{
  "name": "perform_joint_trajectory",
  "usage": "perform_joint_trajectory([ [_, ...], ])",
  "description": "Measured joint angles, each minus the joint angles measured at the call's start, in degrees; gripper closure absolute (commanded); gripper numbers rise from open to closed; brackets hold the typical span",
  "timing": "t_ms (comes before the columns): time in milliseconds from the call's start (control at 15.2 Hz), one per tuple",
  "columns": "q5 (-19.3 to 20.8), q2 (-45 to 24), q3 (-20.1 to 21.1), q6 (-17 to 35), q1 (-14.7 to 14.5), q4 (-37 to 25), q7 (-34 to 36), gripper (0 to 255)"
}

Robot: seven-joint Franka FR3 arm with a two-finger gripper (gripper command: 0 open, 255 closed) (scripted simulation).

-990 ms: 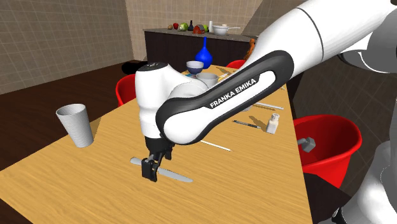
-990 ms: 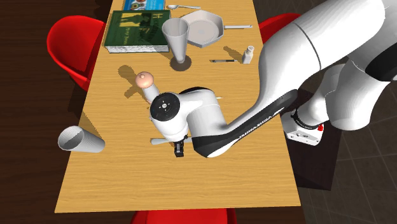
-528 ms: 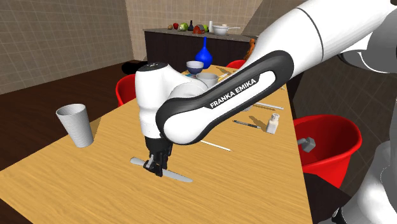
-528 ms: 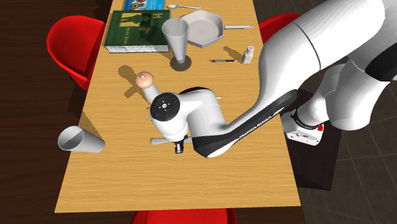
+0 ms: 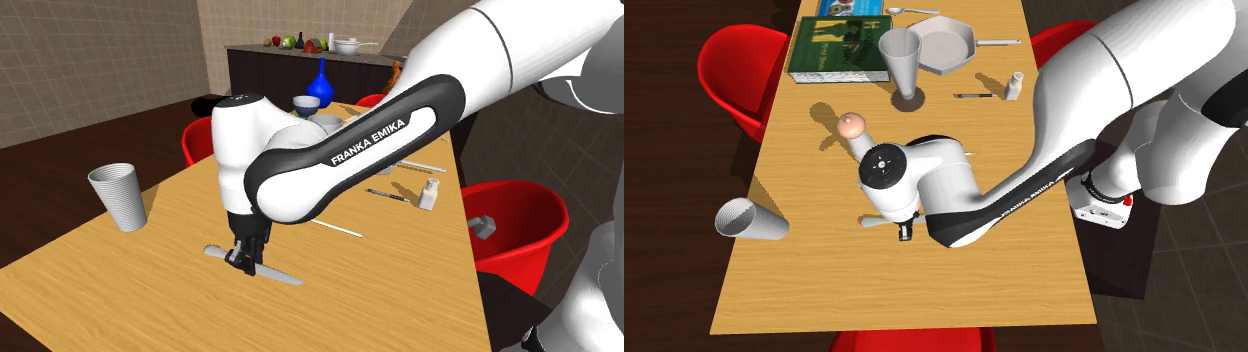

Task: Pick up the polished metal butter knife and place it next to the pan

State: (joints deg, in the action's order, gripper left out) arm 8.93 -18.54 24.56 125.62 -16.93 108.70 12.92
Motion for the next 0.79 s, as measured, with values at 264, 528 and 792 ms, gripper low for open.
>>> perform_joint_trajectory([
  [264,-0.8,1.3,0.3,-2.4,0.2,-1.3,-0.5,255],
  [528,-1.6,2.7,0.6,-5.1,0.5,-2.7,-1.1,255],
  [792,-2.2,3.9,0.8,-7.6,0.6,-4.2,-1.5,255],
])
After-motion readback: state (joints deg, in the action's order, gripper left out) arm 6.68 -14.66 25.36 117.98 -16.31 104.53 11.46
